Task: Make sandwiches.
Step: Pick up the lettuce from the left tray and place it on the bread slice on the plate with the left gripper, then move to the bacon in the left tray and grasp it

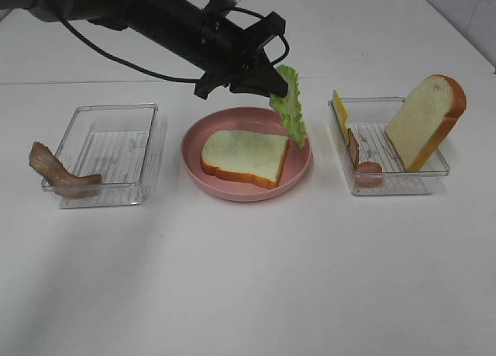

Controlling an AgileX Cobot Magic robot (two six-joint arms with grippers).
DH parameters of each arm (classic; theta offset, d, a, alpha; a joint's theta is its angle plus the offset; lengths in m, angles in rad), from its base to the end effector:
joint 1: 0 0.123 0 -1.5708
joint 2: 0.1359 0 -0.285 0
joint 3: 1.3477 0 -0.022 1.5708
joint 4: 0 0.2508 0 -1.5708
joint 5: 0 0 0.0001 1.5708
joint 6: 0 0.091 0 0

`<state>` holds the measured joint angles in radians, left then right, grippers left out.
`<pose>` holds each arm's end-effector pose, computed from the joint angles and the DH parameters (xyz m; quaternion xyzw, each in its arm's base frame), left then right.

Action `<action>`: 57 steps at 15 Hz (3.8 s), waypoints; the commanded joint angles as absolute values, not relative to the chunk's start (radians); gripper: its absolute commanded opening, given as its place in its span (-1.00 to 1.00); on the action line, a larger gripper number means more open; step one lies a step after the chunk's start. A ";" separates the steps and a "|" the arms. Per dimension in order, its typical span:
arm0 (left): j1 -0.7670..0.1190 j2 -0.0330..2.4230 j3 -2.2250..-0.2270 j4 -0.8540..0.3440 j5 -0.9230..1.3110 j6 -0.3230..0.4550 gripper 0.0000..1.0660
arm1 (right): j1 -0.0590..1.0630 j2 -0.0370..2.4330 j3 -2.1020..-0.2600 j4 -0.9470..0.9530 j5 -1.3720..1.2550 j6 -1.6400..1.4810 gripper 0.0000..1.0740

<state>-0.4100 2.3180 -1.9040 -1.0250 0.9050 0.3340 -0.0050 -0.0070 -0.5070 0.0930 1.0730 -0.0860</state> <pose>0.4397 -0.2579 0.1910 0.0947 0.8851 -0.4365 0.1305 -0.0074 0.0075 0.2785 -0.0369 0.8511 0.0226 0.5233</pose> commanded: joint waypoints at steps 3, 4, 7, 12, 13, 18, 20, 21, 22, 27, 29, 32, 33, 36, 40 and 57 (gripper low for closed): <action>-0.407 2.328 -1.905 -0.894 0.951 0.332 -1.00 | -0.011 -0.020 -0.506 0.095 1.062 -0.093 0.41; -0.407 2.328 -1.905 -0.854 0.947 0.332 -1.00 | -0.011 -0.020 -0.506 0.095 1.062 -0.093 0.41; -0.407 2.328 -1.905 -0.732 0.924 0.332 -1.00 | -0.011 -0.020 -0.506 0.095 1.062 -0.093 0.41; -0.407 2.328 -1.905 -0.666 0.903 0.332 -1.00 | -0.011 -0.020 -0.506 0.095 1.062 -0.093 0.41; -0.407 2.328 -1.905 -0.647 0.878 0.332 -1.00 | -0.011 -0.020 -0.506 0.095 1.062 -0.093 0.41; -0.407 2.328 -1.905 -0.600 0.843 0.270 -0.56 | -0.011 -0.020 -0.506 0.095 1.062 -0.093 0.41; -0.407 2.324 -1.905 -0.582 0.880 0.223 -0.01 | -0.011 -0.020 -0.506 0.095 1.062 -0.093 0.41; -0.407 2.319 -1.906 -0.578 0.890 0.223 0.18 | -0.011 -0.020 -0.506 0.095 1.062 -0.093 0.41; -0.407 2.312 -1.909 -0.570 0.893 0.223 0.29 | -0.011 -0.020 -0.506 0.095 1.062 -0.093 0.41; -0.407 2.246 -1.963 -0.416 0.926 0.109 0.37 | -0.011 -0.020 -0.506 0.095 1.062 -0.093 0.41; -0.400 2.209 -1.968 -0.340 0.954 0.048 0.37 | -0.011 -0.020 -0.506 0.095 1.062 -0.093 0.41; -0.346 2.157 -1.979 -0.311 1.069 0.020 0.37 | -0.011 -0.020 -0.506 0.096 1.062 -0.093 0.41; -0.324 2.145 -1.979 -0.310 1.111 0.020 0.37 | -0.011 -0.020 -0.506 0.096 1.062 -0.093 0.41; -0.249 2.113 -1.979 -0.294 1.254 -0.012 0.37 | -0.011 -0.020 -0.506 0.096 1.062 -0.093 0.41; -0.209 2.079 -1.974 -0.151 1.283 -0.065 0.37 | -0.011 -0.020 -0.506 0.096 1.062 -0.093 0.41; -0.162 1.828 -1.485 0.079 1.151 -0.246 0.35 | -0.011 -0.020 -0.506 0.096 1.062 -0.093 0.41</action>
